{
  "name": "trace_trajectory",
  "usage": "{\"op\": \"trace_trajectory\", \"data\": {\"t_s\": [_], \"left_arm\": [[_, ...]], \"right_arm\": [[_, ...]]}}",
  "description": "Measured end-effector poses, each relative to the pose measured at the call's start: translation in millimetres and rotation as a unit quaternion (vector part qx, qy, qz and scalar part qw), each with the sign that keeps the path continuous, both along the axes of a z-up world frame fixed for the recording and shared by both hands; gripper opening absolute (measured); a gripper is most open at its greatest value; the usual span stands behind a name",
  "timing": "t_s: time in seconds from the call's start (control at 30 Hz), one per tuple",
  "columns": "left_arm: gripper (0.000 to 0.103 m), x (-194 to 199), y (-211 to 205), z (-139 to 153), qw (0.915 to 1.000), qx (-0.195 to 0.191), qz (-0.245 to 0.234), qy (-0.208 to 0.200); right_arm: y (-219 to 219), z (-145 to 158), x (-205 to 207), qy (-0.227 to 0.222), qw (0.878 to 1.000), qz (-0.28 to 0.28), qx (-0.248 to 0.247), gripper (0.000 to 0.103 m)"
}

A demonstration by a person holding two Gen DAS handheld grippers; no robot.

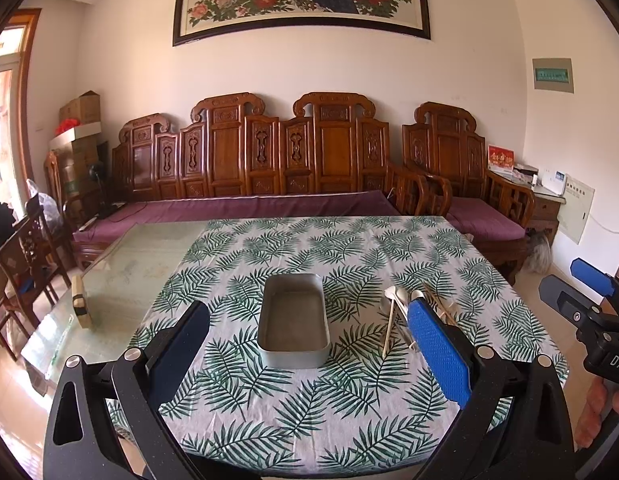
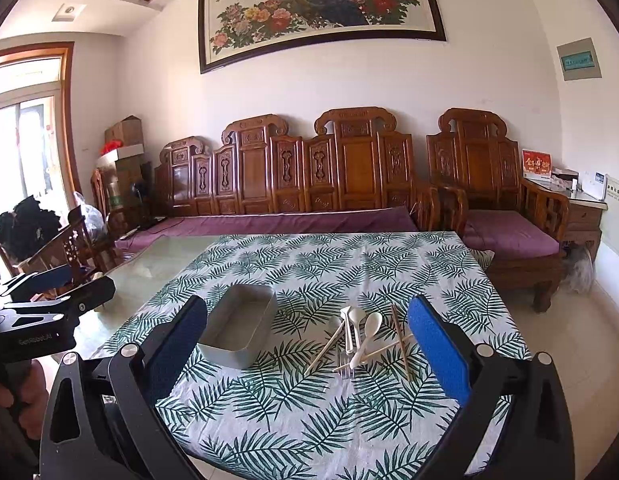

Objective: Organize utensils

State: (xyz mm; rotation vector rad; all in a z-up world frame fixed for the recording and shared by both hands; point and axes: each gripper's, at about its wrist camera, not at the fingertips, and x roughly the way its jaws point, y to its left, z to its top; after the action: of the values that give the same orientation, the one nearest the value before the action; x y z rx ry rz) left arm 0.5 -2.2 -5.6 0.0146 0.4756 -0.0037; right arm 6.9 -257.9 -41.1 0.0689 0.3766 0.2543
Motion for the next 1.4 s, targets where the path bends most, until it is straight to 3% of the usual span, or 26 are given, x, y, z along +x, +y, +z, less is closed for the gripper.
{"op": "trace_trajectory", "data": {"t_s": [1.4], "left_arm": [[0.096, -2.7, -5.2, 4.7, 1.0, 0.003, -0.006, 0.0]], "right_arm": [[1.5, -3.7, 0.1, 0.0, 1.0, 0.001, 0.003, 0.1]]}}
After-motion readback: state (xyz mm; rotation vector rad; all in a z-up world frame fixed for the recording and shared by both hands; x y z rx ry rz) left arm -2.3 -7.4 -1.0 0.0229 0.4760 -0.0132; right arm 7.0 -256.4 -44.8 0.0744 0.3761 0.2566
